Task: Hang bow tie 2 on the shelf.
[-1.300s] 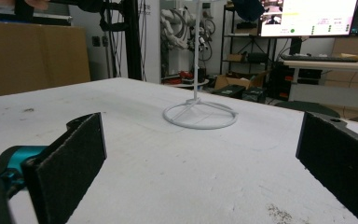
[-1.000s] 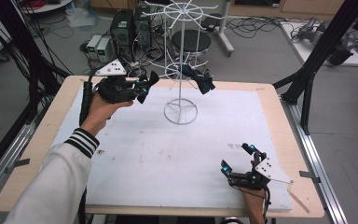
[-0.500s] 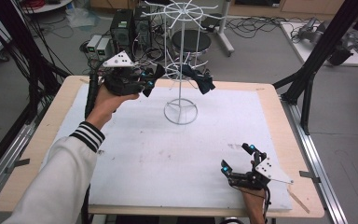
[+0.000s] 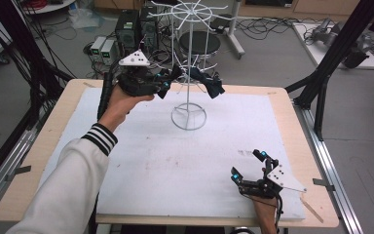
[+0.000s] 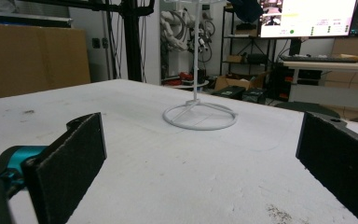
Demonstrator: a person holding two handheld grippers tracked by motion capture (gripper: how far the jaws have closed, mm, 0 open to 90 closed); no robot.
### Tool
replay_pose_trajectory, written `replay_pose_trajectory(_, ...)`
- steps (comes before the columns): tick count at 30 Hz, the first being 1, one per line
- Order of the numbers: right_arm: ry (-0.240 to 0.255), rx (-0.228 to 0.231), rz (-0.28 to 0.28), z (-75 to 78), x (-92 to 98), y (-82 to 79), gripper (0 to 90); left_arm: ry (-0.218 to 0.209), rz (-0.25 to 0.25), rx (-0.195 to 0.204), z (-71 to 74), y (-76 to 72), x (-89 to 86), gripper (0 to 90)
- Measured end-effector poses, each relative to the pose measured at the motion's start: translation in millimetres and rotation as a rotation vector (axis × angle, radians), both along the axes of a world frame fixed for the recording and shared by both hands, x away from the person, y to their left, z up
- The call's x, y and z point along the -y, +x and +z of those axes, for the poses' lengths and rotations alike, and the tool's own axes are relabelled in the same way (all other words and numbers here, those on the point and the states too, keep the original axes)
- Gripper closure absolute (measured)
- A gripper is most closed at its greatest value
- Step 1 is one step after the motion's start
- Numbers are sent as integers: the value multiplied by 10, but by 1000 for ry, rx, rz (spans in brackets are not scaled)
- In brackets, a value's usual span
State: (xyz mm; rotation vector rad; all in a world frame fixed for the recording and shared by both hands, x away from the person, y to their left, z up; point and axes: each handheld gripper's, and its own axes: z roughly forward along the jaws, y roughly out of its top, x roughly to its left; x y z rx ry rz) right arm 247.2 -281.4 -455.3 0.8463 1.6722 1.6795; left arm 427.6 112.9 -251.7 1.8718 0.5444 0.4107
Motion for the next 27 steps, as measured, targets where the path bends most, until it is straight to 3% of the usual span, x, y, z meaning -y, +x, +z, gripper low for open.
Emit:
replay_pose_trajectory(14, 3, -1, 0, -1, 1, -6, 7, -6, -19, -35, -57, 87, 118, 762)
replay_pose_trajectory(27, 6, -3, 1, -1, 2, -7, 7, 12, 0, -49, -107, 157, 175, 762)
